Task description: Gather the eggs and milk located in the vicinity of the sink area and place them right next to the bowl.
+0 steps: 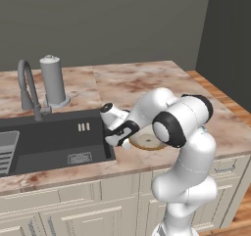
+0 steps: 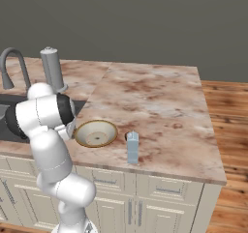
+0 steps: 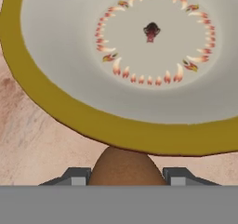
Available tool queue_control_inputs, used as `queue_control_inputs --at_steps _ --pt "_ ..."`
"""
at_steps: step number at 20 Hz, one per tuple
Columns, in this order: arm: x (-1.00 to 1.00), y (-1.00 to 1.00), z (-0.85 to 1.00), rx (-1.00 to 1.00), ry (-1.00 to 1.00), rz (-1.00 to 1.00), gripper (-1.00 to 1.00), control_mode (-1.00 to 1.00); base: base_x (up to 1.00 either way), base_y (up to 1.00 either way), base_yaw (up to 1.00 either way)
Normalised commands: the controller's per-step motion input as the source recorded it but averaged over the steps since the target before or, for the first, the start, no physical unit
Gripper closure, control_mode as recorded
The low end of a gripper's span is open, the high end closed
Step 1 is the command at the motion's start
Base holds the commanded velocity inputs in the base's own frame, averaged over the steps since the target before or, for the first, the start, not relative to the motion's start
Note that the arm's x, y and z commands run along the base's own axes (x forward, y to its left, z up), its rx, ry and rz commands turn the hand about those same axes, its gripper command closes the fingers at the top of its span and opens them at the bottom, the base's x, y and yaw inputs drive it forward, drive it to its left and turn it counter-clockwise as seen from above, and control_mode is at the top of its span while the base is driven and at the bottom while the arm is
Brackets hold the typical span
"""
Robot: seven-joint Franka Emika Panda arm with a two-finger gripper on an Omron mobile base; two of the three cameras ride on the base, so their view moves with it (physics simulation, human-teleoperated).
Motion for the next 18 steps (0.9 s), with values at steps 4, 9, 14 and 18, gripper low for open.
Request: queue_control_inputs --at_steps 4,9,14,18 --pt "0.05 0.00 -0.20 0.00 0.00 0.00 1.00 -1.00 0.00 0.00 0.00" --pt "0.00 -0.01 -0.16 0.00 0.00 -0.03 1.00 -1.00 0.00 0.00 0.00" --pt "0.00 -0.23 -0.18 0.00 0.00 -0.08 1.00 -1.00 0.00 0.00 0.00" --pt "0.00 -0.34 -0.18 0.03 0.00 -0.09 1.00 -1.00 0.00 0.00 0.00"
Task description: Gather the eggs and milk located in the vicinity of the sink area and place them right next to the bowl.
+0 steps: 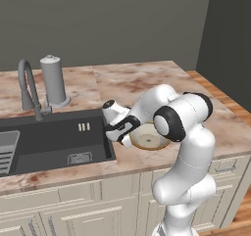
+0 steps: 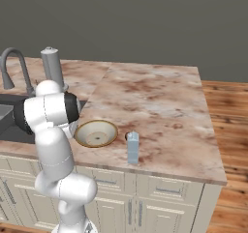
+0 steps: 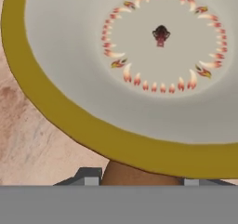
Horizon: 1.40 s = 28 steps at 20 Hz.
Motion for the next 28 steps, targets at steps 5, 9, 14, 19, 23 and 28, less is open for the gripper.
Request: queue_control_inputs --at_steps 5,9,14,19,23,28 --pt "0.00 -0.33 -0.18 0.03 0.00 -0.09 1.00 -1.00 0.00 0.00 0.00" --pt "0.00 -0.35 -0.19 0.03 0.00 -0.09 1.00 -1.00 0.00 0.00 0.00" --pt "0.00 -0.25 -0.19 0.01 0.00 -0.08 1.00 -1.00 0.00 0.00 0.00" --pt "0.00 -0.26 -0.22 0.01 0.00 -0.08 -1.00 -1.00 0.00 0.00 0.00" --pt "-0.05 -0.34 -0.26 0.02 0.00 -0.07 -1.00 -1.00 0.00 0.00 0.00" --pt "-0.32 -0.28 -0.10 0.04 -0.06 -0.04 -1.00 -1.00 0.00 0.00 0.00"
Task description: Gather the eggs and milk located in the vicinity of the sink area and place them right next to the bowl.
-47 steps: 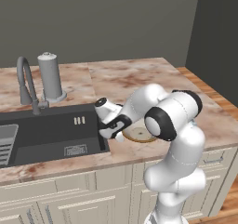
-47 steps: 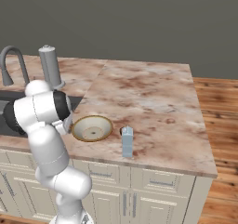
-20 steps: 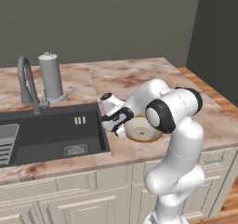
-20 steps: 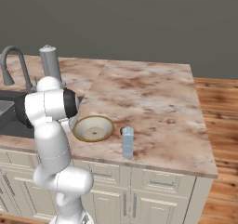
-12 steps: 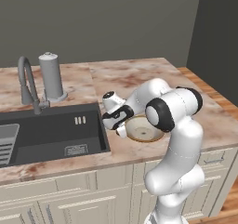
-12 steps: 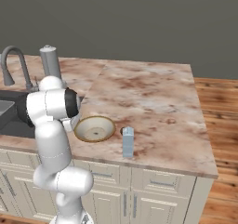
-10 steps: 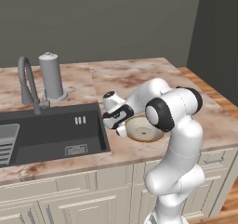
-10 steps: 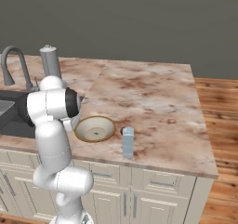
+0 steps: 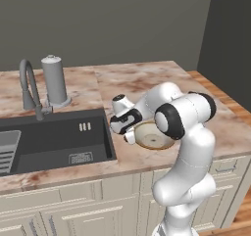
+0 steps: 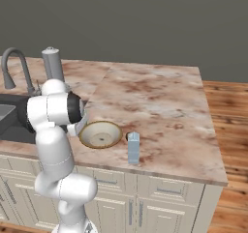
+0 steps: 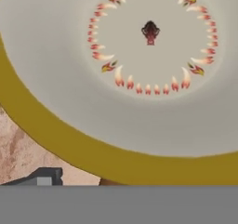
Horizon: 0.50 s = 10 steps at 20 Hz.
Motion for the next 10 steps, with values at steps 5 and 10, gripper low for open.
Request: queue_control_inputs --at_steps 5,10 --pt "-0.34 0.02 0.00 0.01 -0.19 0.00 -1.00 -1.00 0.00 0.00 0.00" --pt "-0.22 0.21 0.00 0.00 -0.25 0.04 -1.00 -1.00 0.00 0.00 0.00"
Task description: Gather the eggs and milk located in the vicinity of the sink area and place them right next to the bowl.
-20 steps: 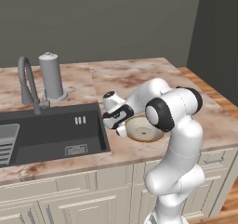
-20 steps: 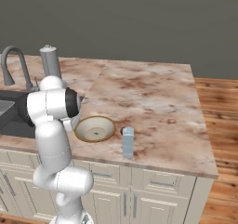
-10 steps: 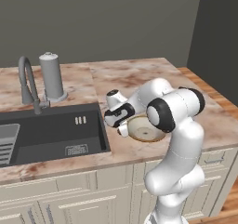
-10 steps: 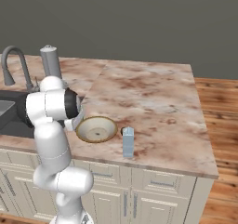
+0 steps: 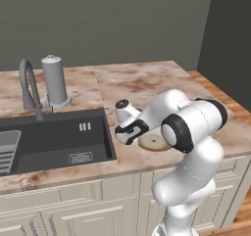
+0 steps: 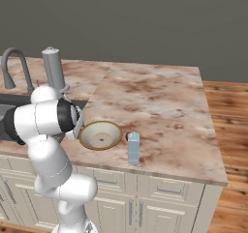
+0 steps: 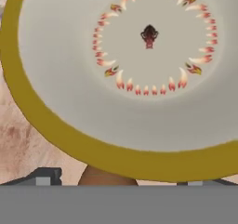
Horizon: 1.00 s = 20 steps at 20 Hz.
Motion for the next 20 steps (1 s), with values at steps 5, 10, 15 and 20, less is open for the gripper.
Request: queue_control_inputs --at_steps 5,10,15,20 --pt "0.00 0.37 0.00 0.00 -0.13 0.15 -1.00 -1.00 0.00 0.00 0.00" --pt "-0.03 0.16 0.01 0.00 -0.09 0.18 -1.00 -1.00 0.00 0.00 0.00" --pt "-0.37 0.08 0.33 0.00 -0.11 0.19 -1.00 -1.00 0.00 0.00 0.00" --pt "-0.63 0.00 0.76 0.00 -0.05 0.19 -1.00 -1.00 0.00 0.00 0.00"
